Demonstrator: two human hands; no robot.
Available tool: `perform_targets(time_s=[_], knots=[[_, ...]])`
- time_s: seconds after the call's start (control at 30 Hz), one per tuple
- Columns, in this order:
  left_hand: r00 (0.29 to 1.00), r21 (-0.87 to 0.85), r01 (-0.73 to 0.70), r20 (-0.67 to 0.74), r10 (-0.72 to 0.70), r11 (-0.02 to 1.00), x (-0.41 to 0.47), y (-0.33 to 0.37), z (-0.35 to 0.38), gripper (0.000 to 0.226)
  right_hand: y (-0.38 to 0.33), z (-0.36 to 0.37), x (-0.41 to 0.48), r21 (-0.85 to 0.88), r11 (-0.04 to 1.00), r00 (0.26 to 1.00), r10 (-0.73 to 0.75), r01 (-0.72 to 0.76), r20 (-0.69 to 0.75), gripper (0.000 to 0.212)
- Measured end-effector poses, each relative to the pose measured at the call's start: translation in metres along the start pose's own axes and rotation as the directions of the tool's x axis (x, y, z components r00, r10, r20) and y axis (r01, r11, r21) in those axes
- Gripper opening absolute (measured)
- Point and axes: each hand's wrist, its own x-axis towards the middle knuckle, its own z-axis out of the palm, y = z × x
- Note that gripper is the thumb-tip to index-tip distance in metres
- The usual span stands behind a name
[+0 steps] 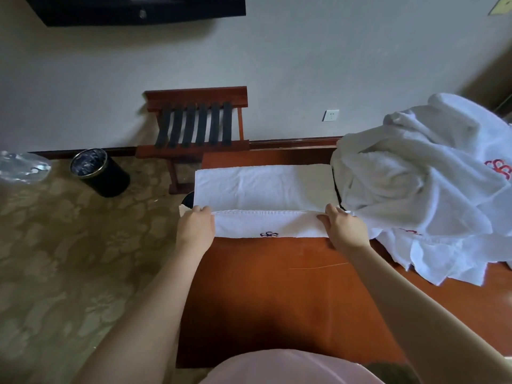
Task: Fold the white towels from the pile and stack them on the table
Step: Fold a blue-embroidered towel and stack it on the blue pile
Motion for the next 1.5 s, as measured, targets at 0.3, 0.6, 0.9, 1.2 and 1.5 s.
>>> perform_targets(time_s=[0.3,0.6,0.9,1.2,1.5], knots=[[0.99,0.23,0.029,0.128,-0.06,0.973,0.101,0.002,-0.011,0.013,0.002,-0.004,0.093,-0.042,0.996,0.997,0.076,-0.075,0.028,0.021],[0.964,0.214,0.069,0.239,-0.121,0.974,0.174,0.006,0.016,0.033,0.012,0.022,0.166,-0.024,0.997,0.994,0.077,-0.076,0.077,0.023],[0.991,0.376,-0.013,0.129,-0.039,0.927,0.205,-0.004,0.039,0.013,0.012,0.05,0.215,-0.113,0.994,0.989,0.025,-0.008,0.144,0.024],[0.998,0.303,0.008,0.051,-0.024,0.953,0.215,-0.003,0.06,0.016,0.019,0.079,0.218,-0.197,0.976,0.972,0.134,-0.096,0.191,0.022],[0.996,0.248,-0.001,-0.087,0.024,0.969,0.212,0.003,0.067,0.027,0.018,0.085,0.209,-0.09,0.975,0.967,0.213,-0.202,0.139,0.025]])
